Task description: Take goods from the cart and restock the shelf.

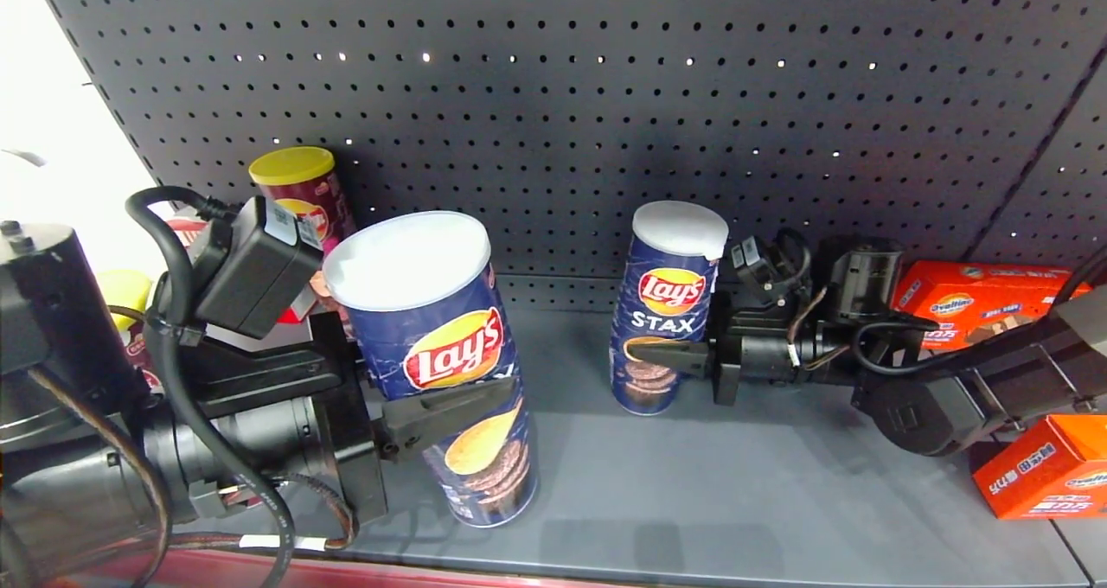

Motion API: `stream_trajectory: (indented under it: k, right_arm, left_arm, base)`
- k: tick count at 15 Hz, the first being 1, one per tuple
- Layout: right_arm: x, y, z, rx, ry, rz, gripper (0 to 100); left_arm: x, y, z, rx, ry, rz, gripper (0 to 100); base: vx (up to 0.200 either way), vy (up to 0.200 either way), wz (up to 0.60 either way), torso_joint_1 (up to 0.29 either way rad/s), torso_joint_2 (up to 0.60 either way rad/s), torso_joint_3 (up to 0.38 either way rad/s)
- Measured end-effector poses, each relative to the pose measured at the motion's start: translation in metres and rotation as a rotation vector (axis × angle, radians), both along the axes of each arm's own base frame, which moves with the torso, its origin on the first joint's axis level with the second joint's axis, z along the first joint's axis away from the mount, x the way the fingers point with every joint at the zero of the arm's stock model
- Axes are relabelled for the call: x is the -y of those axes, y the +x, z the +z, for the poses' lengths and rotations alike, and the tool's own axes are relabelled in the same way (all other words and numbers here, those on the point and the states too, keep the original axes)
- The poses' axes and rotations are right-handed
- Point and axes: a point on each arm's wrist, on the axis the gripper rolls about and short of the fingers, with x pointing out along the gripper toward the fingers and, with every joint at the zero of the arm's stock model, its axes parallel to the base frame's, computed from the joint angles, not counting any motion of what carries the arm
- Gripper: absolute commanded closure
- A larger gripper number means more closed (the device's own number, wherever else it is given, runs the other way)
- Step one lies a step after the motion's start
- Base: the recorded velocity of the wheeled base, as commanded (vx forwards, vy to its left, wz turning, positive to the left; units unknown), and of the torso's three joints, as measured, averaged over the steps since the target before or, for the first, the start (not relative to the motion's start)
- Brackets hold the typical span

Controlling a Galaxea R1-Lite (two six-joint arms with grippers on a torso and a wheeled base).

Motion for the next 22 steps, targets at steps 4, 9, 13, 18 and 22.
stream_trajectory:
  k: [4,9,13,18,22]
  right_arm:
    - [0.004,-0.012,0.006,-0.010,-0.001,-0.002,100]
    - [0.015,-0.069,0.020,-0.010,-0.005,-0.005,100]
    - [0.019,-0.113,0.025,-0.004,-0.010,-0.012,100]
    - [0.018,-0.135,0.019,-0.016,-0.028,-0.038,100]
    - [0.013,-0.137,0.012,-0.031,-0.040,-0.022,100]
  left_arm:
    - [0.000,0.002,-0.001,-0.003,0.003,0.005,100]
    - [0.000,0.001,-0.003,-0.007,0.006,0.004,100]
    - [-0.001,0.001,-0.003,-0.007,0.006,0.005,100]
    - [-0.001,0.001,-0.003,-0.010,0.008,0.006,100]
    - [-0.001,0.001,-0.004,-0.011,0.008,0.010,100]
  base:
    - [0.000,0.000,0.00,0.000,0.00,0.000]
    - [0.000,0.000,0.00,0.000,0.00,0.000]
    - [0.000,0.000,0.00,0.000,0.00,0.000]
    - [0.000,0.000,0.00,0.000,0.00,0.000]
    - [0.000,0.000,0.00,0.000,0.00,0.000]
